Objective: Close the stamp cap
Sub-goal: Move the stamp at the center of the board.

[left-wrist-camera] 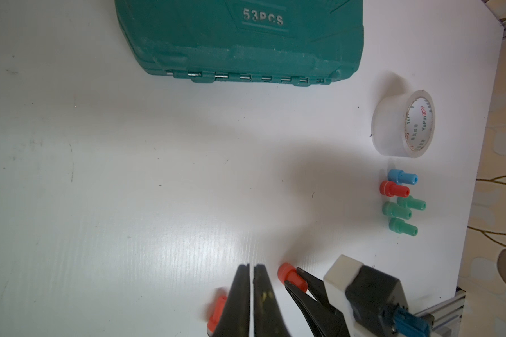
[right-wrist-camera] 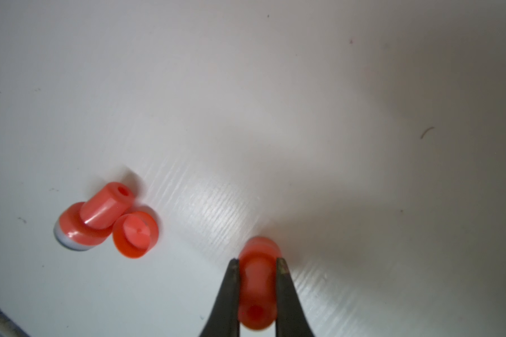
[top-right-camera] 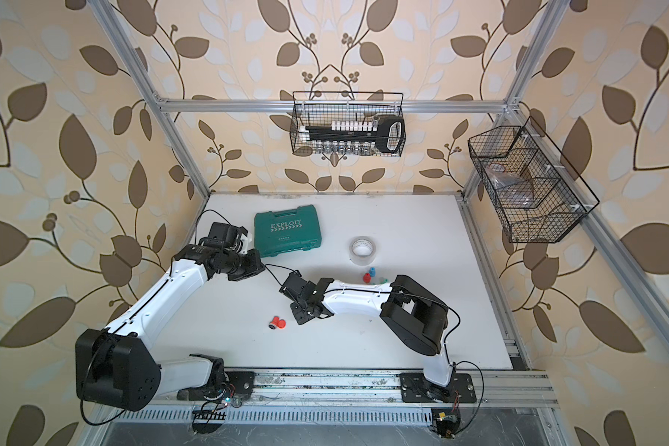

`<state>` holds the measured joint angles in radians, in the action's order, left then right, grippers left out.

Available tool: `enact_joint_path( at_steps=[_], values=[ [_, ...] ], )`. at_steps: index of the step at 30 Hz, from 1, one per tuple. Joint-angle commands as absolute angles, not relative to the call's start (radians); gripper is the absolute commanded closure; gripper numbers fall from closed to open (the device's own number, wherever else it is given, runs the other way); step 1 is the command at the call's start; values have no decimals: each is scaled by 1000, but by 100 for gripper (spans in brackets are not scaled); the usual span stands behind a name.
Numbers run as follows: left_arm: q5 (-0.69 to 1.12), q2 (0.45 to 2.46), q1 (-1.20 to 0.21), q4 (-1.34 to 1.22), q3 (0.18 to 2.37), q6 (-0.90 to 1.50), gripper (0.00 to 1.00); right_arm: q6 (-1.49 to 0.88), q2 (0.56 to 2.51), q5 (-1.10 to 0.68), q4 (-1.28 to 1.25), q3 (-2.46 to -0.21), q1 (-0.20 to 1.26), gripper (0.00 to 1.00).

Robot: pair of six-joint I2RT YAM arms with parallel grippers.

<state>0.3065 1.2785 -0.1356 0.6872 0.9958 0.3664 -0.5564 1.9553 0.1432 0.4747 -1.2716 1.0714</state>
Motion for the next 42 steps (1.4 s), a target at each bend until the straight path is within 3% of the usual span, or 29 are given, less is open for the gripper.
enact_joint_path(
  at_steps=[1, 9, 23, 31, 42],
  values=[
    [300, 1278, -126, 696, 1002, 352, 91, -552, 2179, 153, 905, -1139, 1068, 100],
    [299, 1273, -126, 699, 1000, 351, 91, -524, 2127, 143, 917, -1164, 1037, 100],
    [298, 1270, -126, 696, 1001, 351, 91, -334, 1955, 151, 897, -1173, 651, 100],
    [293, 1276, -126, 696, 1003, 352, 91, -272, 1978, 120, 902, -1256, 600, 100],
    [296, 1280, -126, 696, 1005, 352, 91, -272, 1941, 130, 948, -1314, 600, 80]
  ],
)
